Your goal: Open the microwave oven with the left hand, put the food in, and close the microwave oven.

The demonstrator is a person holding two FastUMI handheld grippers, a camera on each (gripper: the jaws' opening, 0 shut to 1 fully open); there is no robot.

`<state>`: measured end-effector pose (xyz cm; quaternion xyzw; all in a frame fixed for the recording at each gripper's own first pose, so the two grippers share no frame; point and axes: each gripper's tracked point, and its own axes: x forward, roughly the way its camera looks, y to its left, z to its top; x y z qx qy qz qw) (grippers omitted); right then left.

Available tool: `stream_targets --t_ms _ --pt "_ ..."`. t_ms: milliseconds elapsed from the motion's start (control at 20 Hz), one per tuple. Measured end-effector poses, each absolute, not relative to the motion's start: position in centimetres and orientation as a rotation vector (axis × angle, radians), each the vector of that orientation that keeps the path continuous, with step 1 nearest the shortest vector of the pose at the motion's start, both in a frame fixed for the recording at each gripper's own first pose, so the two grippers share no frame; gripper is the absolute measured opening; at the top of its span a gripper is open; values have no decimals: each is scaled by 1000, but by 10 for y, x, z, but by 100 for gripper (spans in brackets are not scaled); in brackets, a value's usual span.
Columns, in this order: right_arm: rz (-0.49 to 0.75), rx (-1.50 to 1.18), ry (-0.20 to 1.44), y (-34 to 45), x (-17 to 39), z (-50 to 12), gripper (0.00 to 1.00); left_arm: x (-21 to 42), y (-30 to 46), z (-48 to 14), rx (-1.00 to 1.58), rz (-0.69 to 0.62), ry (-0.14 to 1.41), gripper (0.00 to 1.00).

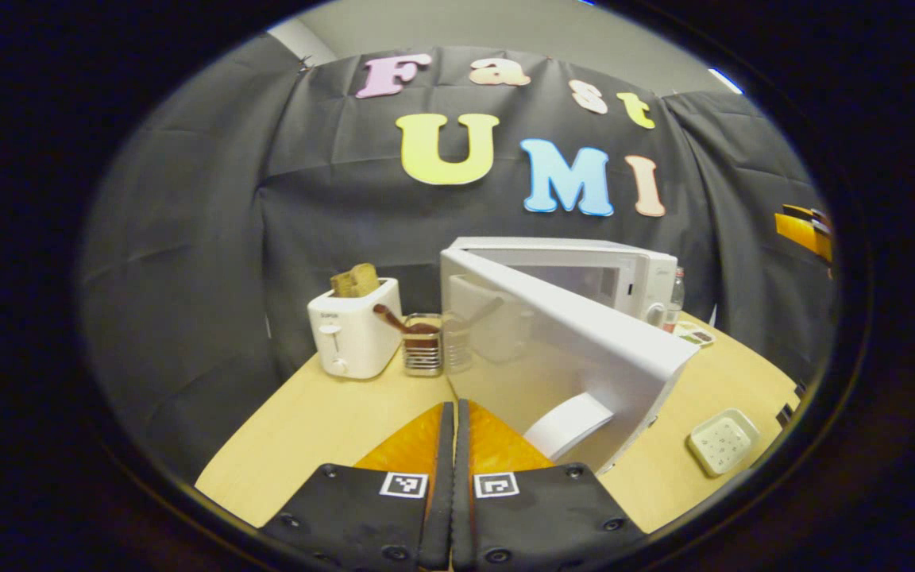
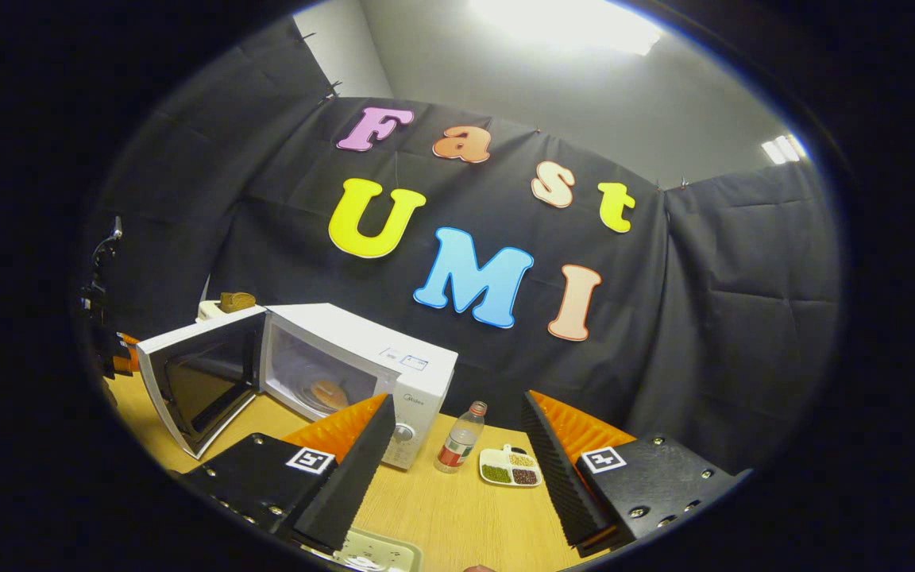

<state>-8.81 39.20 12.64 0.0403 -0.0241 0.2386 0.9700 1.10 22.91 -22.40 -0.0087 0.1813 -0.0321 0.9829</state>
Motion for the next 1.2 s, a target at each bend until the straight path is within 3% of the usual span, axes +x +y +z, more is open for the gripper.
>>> stream_targets --t_ms 450,1200 --pt "452 80 -34 366 -48 106 97 59 119 -209 31 -248 348 8" --pt "350 107 25 301 24 56 97 149 28 -219 61 -295 377 8"
